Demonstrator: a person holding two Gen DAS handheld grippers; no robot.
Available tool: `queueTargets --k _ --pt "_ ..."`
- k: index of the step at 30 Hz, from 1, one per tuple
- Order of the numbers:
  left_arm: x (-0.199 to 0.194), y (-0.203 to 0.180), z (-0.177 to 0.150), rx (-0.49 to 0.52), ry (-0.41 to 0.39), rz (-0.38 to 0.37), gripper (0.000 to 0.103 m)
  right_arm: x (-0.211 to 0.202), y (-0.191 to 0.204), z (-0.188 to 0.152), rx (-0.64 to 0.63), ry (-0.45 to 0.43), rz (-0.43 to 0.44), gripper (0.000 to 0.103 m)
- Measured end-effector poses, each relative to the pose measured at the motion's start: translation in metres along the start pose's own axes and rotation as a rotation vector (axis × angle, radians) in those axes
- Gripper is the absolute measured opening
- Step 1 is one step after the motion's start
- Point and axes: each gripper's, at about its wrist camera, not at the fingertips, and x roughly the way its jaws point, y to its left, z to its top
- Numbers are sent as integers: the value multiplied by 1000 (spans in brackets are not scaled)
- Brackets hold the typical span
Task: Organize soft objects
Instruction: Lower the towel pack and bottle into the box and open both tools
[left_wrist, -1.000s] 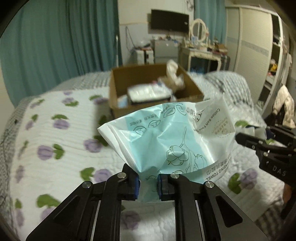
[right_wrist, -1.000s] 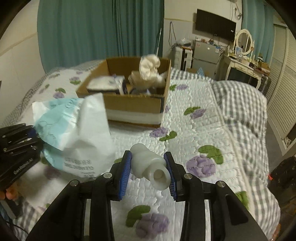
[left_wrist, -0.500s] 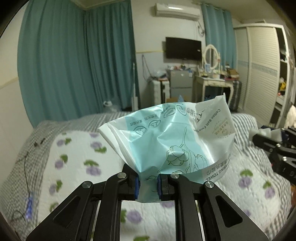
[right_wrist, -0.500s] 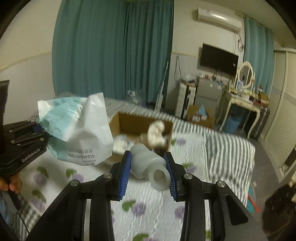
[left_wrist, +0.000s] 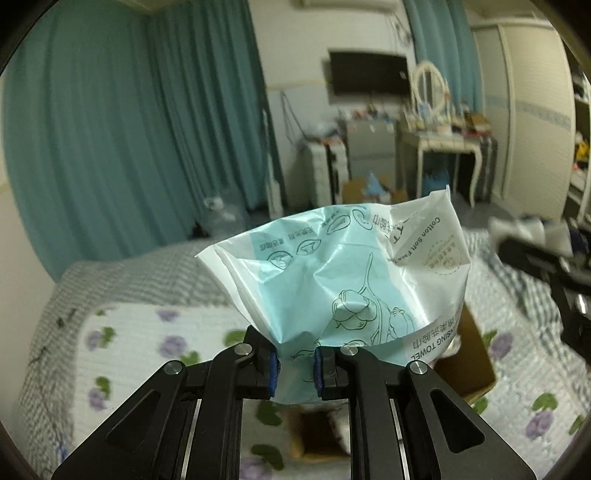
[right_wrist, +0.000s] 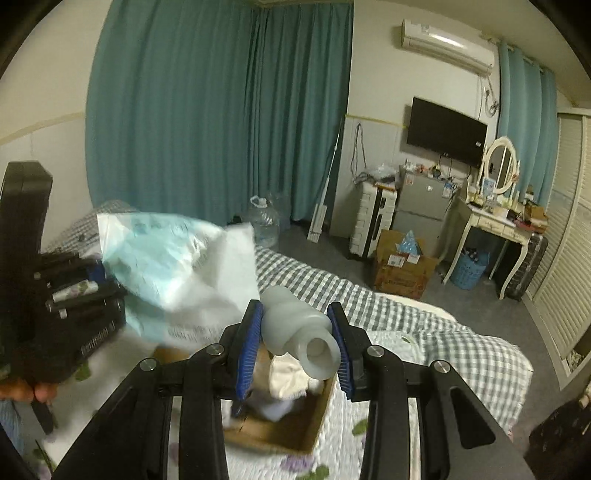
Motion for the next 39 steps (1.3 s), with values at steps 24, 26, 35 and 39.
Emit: queueTargets --k 24,26,35,39 --pt "83 -31 -35 60 154 -22 20 127 -16 -56 9 193 -39 43" --pt "78 -27 -33 46 148 -21 24 116 -19 -51 31 168 -52 60" --pt "5 -15 -10 -3 76 1 67 21 -15 -7 26 31 -115 75" --pt "-52 -4 9 -36 -9 3 67 -41 -7 21 16 -42 -135 76"
